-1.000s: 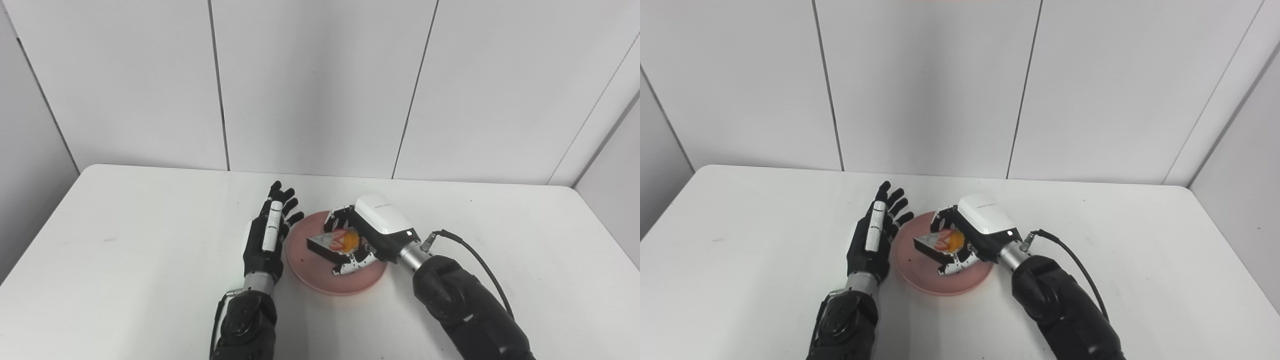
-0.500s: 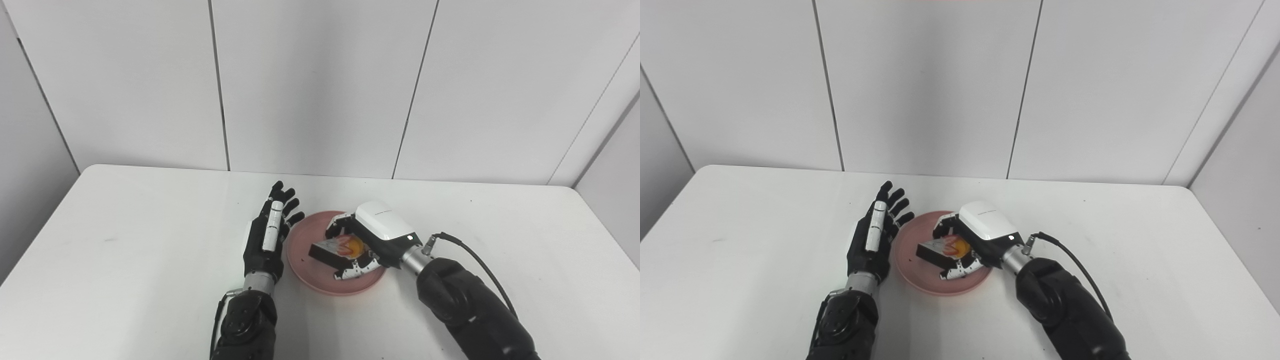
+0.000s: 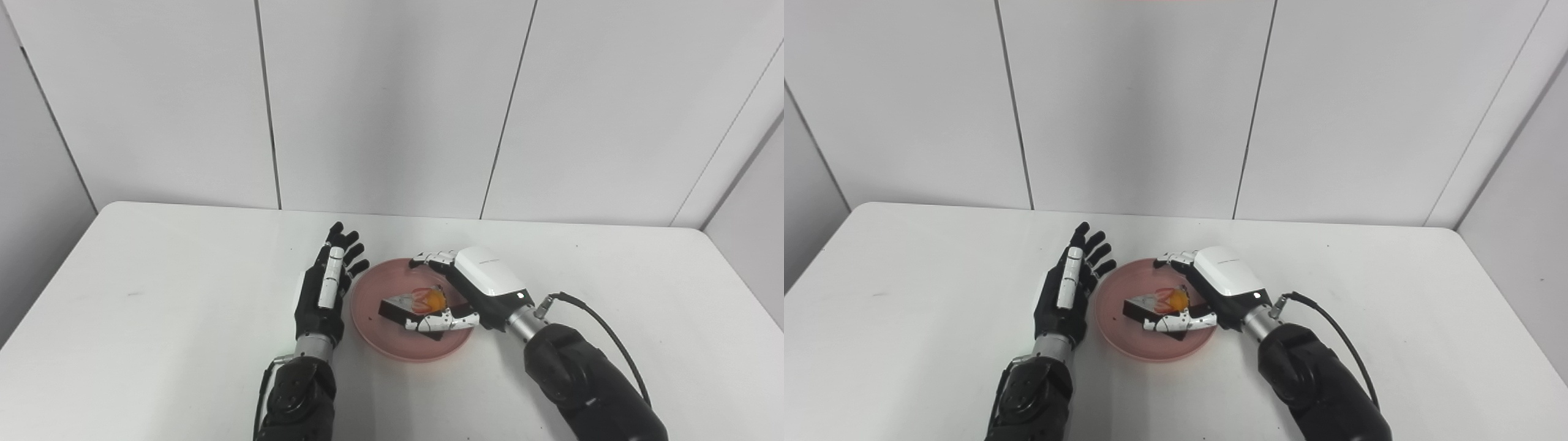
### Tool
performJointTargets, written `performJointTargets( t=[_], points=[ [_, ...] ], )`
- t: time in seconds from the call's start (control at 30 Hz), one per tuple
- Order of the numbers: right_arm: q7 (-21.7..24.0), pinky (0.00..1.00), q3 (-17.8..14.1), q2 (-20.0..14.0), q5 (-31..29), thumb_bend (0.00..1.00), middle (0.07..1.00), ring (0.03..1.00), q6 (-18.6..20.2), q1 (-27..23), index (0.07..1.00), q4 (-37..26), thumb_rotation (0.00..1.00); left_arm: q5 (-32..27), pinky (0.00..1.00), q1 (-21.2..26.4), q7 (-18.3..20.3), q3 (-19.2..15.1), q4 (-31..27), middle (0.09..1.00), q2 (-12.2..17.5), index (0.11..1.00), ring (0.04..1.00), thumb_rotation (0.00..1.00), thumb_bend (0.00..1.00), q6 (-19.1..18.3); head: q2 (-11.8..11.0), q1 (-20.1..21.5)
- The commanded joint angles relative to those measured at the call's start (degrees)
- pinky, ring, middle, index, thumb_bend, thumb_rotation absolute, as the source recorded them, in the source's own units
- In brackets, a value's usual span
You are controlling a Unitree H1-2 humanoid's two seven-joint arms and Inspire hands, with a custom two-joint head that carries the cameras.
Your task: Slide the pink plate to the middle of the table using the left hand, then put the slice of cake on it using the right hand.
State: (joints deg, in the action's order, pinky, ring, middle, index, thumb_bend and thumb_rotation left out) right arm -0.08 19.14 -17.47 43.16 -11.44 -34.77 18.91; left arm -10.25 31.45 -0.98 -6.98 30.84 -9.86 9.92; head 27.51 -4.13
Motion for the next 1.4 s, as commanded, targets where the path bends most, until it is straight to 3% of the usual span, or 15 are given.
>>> performJointTargets(
  t=[0.0, 0.1, 0.2, 0.33, 0.43, 0.53, 0.7, 0.8, 1.0, 1.2, 1.3, 1.37],
  points=[
    [-7.56, 0.64, -2.58, 1.35, -2.80, 0.91, 0.820, 0.782, -5.50, -1.16, 0.768, 0.00, 0.91, 1.72, 0.80, -0.98, -1.57, 0.61, 0.32, 0.881, 0.81, 0.912, 0.865, 0.80, 0.72, -1.74, 0.18, -0.11],
    [-13.19, 0.65, -5.77, 4.09, -6.61, 0.84, 0.831, 0.788, -8.86, -0.21, 0.786, 2.49, 0.96, 3.05, 0.81, -0.97, -1.70, 1.40, 0.76, 0.887, 1.26, 0.923, 0.877, 0.82, 0.71, -0.94, 0.31, -0.04],
    [-17.27, 0.72, -7.19, 5.72, -7.98, 0.77, 0.846, 0.822, -11.68, 0.14, 0.808, 5.58, 1.00, 3.55, 0.85, -0.89, -1.95, 1.46, 0.88, 0.891, 1.31, 0.920, 0.888, 0.82, 0.73, -0.72, 0.08, -0.05],
    [-18.70, 0.84, -10.16, 8.47, -16.50, 0.72, 0.878, 0.865, -15.07, 1.12, 0.844, 10.50, 1.00, 4.08, 0.87, -0.56, -2.66, 1.33, 1.37, 0.899, 1.40, 0.913, 0.906, 0.84, 0.74, -0.34, -0.17, -0.32],
    [-16.01, 0.91, -12.71, 10.60, -24.91, 0.71, 0.900, 0.894, -15.40, 1.74, 0.864, 11.81, 1.00, 4.38, 0.88, -0.44, -2.84, 1.38, 1.51, 0.904, 1.57, 0.912, 0.916, 0.84, 0.74, -0.21, -0.32, -0.28],
    [-11.03, 0.88, -16.00, 12.97, -35.39, 0.72, 0.937, 0.910, -14.25, 2.21, 0.932, 13.56, 1.00, 5.16, 0.90, -0.53, -3.15, 1.70, 1.49, 0.912, 1.89, 0.916, 0.917, 0.87, 0.72, -0.25, -0.30, 0.16],
    [-3.84, 0.95, -19.03, 15.19, -44.91, 0.75, 0.976, 0.970, -6.67, 2.67, 0.990, 14.38, 1.00, 6.33, 0.93, -1.02, -4.02, 2.03, 0.48, 0.917, 1.94, 0.917, 0.926, 0.88, 0.72, -0.90, -0.11, 0.59],
    [-2.02, 1.00, -18.91, 15.52, -45.87, 0.78, 0.979, 0.997, -4.96, 3.14, 0.998, 14.99, 1.00, 7.64, 0.99, -1.43, -4.68, 2.51, -0.40, 0.969, 2.06, 0.933, 0.988, 0.91, 0.74, -1.12, 0.01, 0.69],
    [-1.36, 1.00, -19.36, 15.45, -46.06, 0.78, 0.977, 0.984, -3.85, 3.26, 1.000, 17.05, 1.00, 8.32, 1.00, -1.69, -4.90, 3.02, -1.04, 1.000, 2.21, 0.952, 1.000, 0.91, 0.79, -1.53, 0.04, 0.71],
    [0.17, 1.00, -19.87, 15.15, -47.21, 0.84, 0.976, 0.969, -0.10, 3.26, 1.000, 16.61, 1.00, 11.54, 1.00, -2.20, -6.47, 4.34, -2.36, 0.994, 2.61, 0.954, 0.996, 0.92, 0.74, -1.79, -0.44, 0.75],
    [-0.22, 1.00, -19.83, 15.04, -46.56, 0.82, 0.968, 0.968, 1.38, 2.95, 0.991, 16.74, 1.00, 11.78, 0.92, -2.17, -6.44, 4.44, -2.09, 0.959, 2.73, 0.952, 0.932, 0.92, 0.70, -1.06, -1.29, 0.67],
    [-0.50, 1.00, -19.98, 15.10, -46.34, 0.81, 0.964, 0.969, 1.75, 2.79, 0.986, 16.67, 1.00, 11.43, 0.98, -2.22, -6.12, 4.42, -2.29, 0.976, 2.70, 0.959, 0.975, 0.92, 0.69, -1.31, -1.36, 0.60]
  ],
)
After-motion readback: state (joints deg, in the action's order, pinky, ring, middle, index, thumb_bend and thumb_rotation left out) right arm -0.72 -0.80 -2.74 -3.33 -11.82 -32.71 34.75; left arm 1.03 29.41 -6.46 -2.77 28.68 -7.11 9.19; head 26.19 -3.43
